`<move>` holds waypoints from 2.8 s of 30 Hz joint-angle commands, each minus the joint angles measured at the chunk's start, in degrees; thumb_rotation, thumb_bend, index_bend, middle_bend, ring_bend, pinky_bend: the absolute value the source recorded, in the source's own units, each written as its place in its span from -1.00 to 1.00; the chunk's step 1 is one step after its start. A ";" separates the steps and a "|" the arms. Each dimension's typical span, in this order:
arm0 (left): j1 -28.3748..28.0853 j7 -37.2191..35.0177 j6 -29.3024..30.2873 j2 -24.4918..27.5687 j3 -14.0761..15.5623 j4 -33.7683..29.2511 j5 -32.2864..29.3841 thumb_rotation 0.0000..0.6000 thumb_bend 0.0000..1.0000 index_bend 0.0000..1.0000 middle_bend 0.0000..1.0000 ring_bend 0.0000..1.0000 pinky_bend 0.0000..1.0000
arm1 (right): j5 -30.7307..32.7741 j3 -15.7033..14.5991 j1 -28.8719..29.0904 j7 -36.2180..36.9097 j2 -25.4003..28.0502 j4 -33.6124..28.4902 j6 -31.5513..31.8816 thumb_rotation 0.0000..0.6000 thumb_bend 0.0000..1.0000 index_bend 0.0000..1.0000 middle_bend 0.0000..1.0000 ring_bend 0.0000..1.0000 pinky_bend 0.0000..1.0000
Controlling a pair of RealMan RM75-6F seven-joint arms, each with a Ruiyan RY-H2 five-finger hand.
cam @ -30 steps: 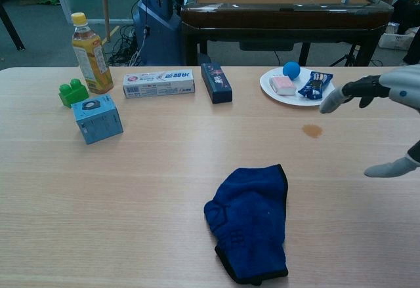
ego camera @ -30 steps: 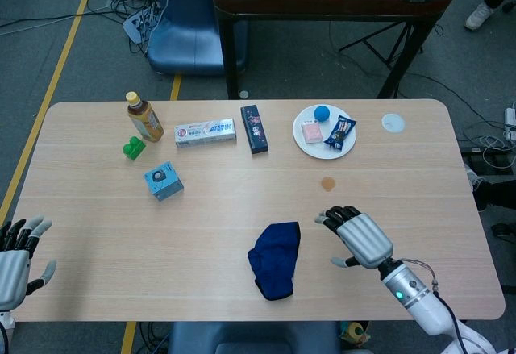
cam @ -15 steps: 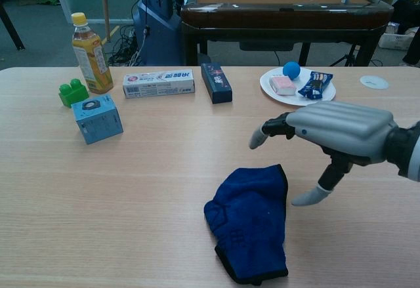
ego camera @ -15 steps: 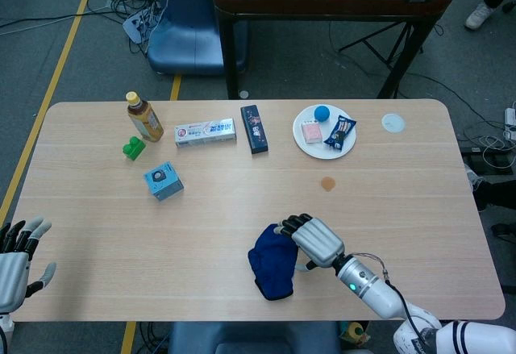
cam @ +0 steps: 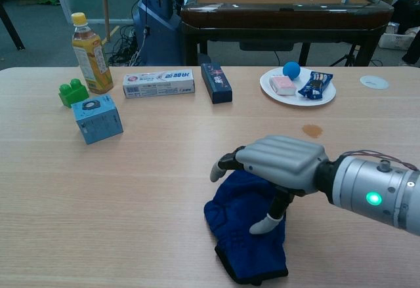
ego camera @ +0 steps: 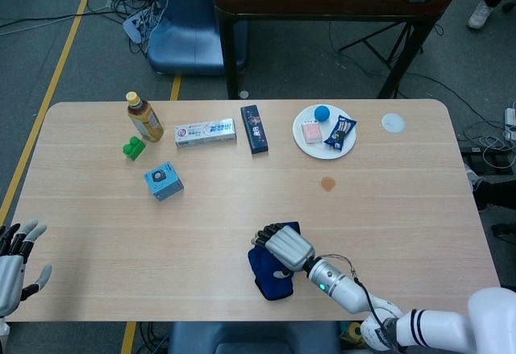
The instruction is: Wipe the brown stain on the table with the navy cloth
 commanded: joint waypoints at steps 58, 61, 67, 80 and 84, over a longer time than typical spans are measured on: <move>0.45 -1.51 -2.40 -0.43 0.68 0.33 -0.93 1.00 -0.45 -0.57 -0.74 -0.82 -0.94 | 4.90 5.69 8.17 14.10 -6.28 46.48 -0.96 1.00 0.48 0.58 0.08 0.06 0.52; 0.47 -1.40 -2.57 -0.42 0.75 0.18 -1.03 1.00 -0.45 -0.57 -0.74 -0.82 -0.94 | 4.06 4.75 9.18 14.67 -8.49 50.17 -2.39 1.00 0.48 0.58 0.08 0.06 0.52; 0.55 -1.36 -2.56 -0.38 0.77 0.10 -1.05 1.00 -0.45 -0.57 -0.74 -0.82 -0.94 | 2.69 3.55 10.07 16.78 -11.76 54.11 -3.21 1.00 0.48 0.60 0.10 0.06 0.52; 0.61 -1.01 -2.71 -0.59 0.85 -0.01 -1.08 1.00 -0.45 -0.57 -0.74 -0.82 -0.94 | -2.29 1.34 10.43 24.74 -11.94 47.62 2.90 1.00 0.47 0.60 0.11 0.06 0.52; 0.68 -0.58 -2.55 -0.50 0.89 -0.42 -0.97 1.00 -0.45 -0.57 -0.74 -0.82 -0.94 | -2.22 1.13 10.50 24.08 -11.72 47.26 2.18 1.00 0.47 0.60 0.11 0.06 0.52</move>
